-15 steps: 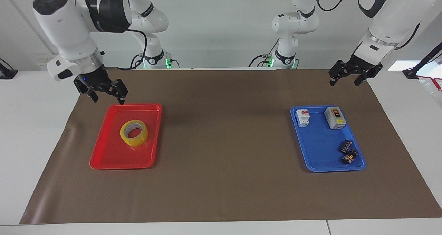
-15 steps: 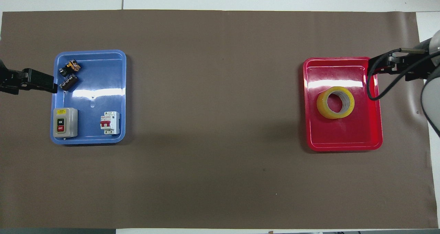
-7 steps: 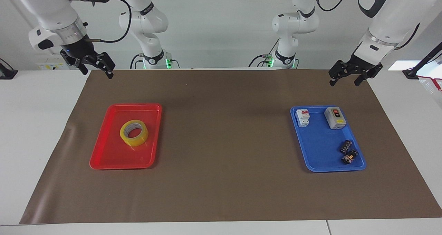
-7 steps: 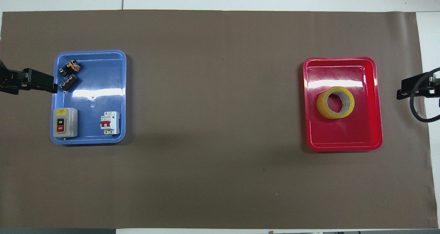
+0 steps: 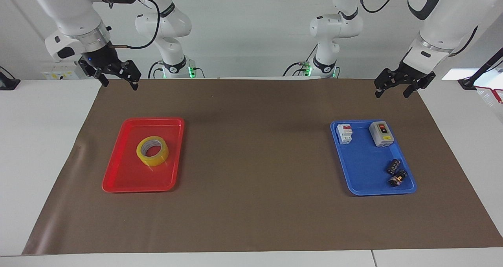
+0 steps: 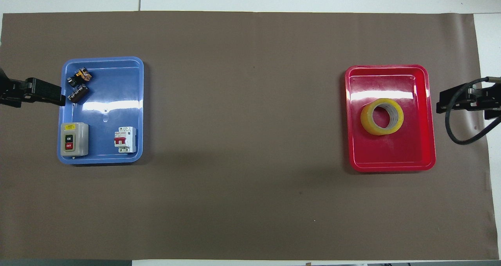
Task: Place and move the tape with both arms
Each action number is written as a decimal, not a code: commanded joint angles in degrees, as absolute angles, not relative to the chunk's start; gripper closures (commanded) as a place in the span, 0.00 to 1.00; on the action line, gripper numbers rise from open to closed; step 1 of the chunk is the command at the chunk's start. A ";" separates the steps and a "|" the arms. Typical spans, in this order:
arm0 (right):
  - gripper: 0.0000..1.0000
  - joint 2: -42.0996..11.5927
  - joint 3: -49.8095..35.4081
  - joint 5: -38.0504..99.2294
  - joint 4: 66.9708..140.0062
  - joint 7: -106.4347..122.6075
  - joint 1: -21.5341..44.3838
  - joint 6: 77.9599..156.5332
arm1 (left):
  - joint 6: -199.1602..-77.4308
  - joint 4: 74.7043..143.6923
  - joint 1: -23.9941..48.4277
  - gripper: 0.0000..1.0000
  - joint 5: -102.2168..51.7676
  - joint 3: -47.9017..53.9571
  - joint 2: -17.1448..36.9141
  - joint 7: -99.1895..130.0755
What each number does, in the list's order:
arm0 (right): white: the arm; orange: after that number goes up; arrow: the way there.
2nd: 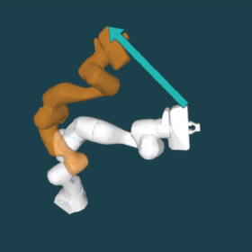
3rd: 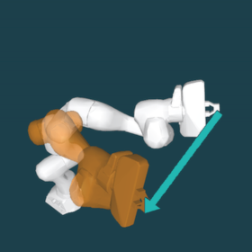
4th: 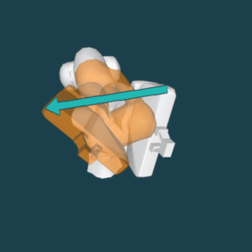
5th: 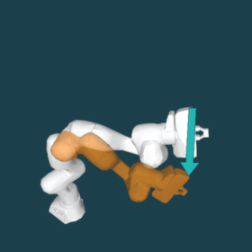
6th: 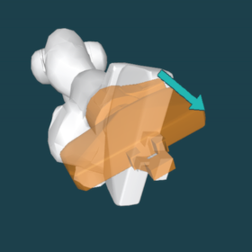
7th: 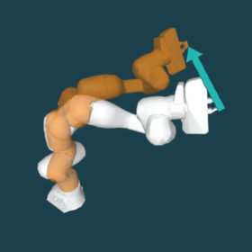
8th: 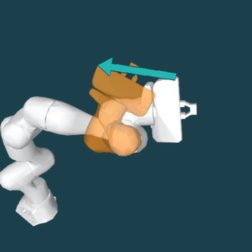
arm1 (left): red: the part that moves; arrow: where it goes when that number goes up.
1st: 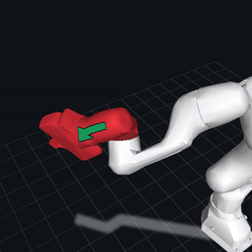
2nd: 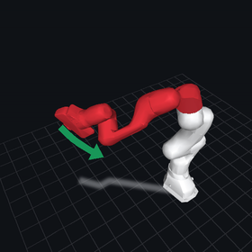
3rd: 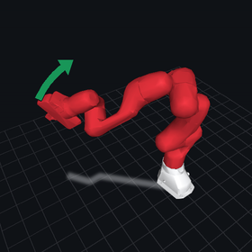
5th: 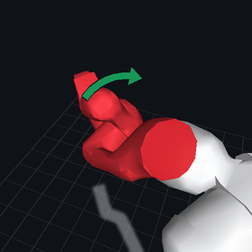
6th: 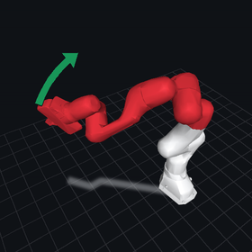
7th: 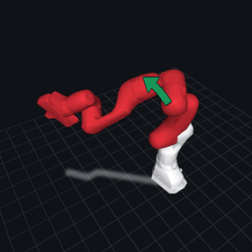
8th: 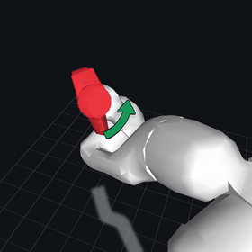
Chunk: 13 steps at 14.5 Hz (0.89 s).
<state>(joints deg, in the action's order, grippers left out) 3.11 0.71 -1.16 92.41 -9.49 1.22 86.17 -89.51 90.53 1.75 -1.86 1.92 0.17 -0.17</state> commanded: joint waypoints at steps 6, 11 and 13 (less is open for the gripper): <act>0.00 2.20 0.18 -2.55 89.39 -9.67 1.76 84.55 | -90.70 92.55 1.32 0.00 -0.97 2.02 -1.41 -0.79; 0.00 2.20 0.26 -2.46 89.74 -9.41 1.67 85.08 | -90.70 92.55 1.32 0.00 -0.97 2.02 -1.41 -0.79; 0.00 2.20 0.18 -2.46 89.82 -8.79 1.58 84.82 | -90.70 92.55 1.32 0.00 -0.97 2.02 -1.41 -0.79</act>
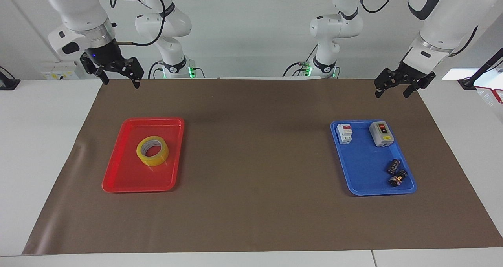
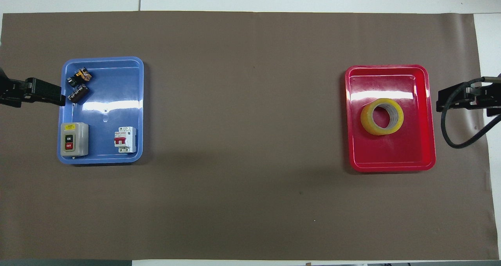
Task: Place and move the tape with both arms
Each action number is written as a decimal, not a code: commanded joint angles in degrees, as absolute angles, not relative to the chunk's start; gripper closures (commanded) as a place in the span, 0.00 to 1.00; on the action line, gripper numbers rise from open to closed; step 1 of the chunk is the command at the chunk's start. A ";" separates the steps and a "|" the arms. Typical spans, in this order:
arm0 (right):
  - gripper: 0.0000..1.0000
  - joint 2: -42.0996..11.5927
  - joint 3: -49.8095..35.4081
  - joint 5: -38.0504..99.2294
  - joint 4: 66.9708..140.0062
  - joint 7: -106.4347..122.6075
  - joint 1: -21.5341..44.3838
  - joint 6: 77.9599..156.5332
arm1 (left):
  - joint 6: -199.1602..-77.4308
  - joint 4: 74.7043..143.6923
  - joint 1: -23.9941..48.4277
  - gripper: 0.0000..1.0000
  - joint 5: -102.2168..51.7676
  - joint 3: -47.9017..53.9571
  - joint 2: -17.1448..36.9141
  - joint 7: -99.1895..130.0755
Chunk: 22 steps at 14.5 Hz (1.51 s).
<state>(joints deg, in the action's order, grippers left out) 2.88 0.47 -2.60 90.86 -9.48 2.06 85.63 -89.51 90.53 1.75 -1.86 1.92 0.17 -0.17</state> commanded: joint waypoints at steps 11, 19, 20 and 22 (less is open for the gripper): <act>0.00 0.88 0.18 -1.32 86.66 -2.64 1.85 82.71 | -90.70 92.55 1.32 0.00 -0.97 2.02 -1.41 -0.79; 0.00 0.97 0.18 -1.32 86.84 -2.29 1.93 82.71 | -90.70 92.55 1.32 0.00 -0.97 2.02 -1.41 -0.79; 0.00 0.97 0.18 -1.32 86.84 -2.20 1.85 82.62 | -90.70 92.55 1.32 0.00 -0.97 2.02 -1.41 -0.79; 0.00 1.05 0.18 -1.32 86.92 -2.20 1.93 82.62 | -90.70 92.55 1.32 0.00 -0.97 2.02 -1.41 -0.79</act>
